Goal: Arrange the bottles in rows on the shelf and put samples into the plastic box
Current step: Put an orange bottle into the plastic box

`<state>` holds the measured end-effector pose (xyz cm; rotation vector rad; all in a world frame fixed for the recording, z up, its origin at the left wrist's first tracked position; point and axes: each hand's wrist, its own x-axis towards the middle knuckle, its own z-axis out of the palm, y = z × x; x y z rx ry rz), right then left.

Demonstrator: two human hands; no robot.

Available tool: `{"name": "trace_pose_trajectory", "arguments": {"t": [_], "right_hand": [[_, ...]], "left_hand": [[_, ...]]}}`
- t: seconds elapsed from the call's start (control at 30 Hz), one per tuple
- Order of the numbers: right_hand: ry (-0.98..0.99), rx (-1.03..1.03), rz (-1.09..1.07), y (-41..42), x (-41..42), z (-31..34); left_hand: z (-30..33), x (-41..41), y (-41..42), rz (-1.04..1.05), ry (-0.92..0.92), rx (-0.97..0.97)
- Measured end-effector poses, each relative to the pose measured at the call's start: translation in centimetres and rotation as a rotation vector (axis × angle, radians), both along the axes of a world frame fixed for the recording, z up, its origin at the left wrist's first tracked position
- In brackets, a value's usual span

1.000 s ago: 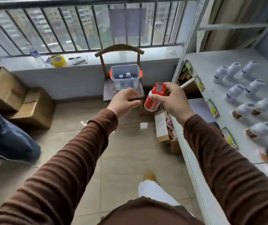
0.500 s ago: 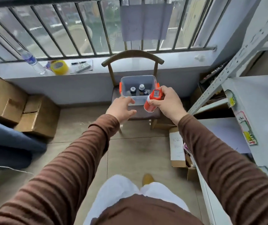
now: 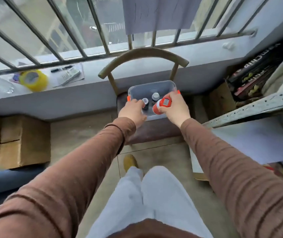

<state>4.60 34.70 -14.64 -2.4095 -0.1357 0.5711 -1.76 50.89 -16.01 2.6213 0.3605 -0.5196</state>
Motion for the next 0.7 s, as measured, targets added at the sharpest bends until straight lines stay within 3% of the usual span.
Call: {"name": "trace_pose_trajectory", "arguments": {"t": [0.3, 0.7], "right_hand": [[0.116, -0.24, 0.033, 4.5, 6.5, -10.6], [0.276, -0.357, 0.259, 7.2, 9.2, -23.5]], "left_hand": [[-8.8, 6.9, 3.7, -0.139, 0.141, 0.129], [-17.1, 10.5, 5.5, -0.309, 0.078, 0.276]]}}
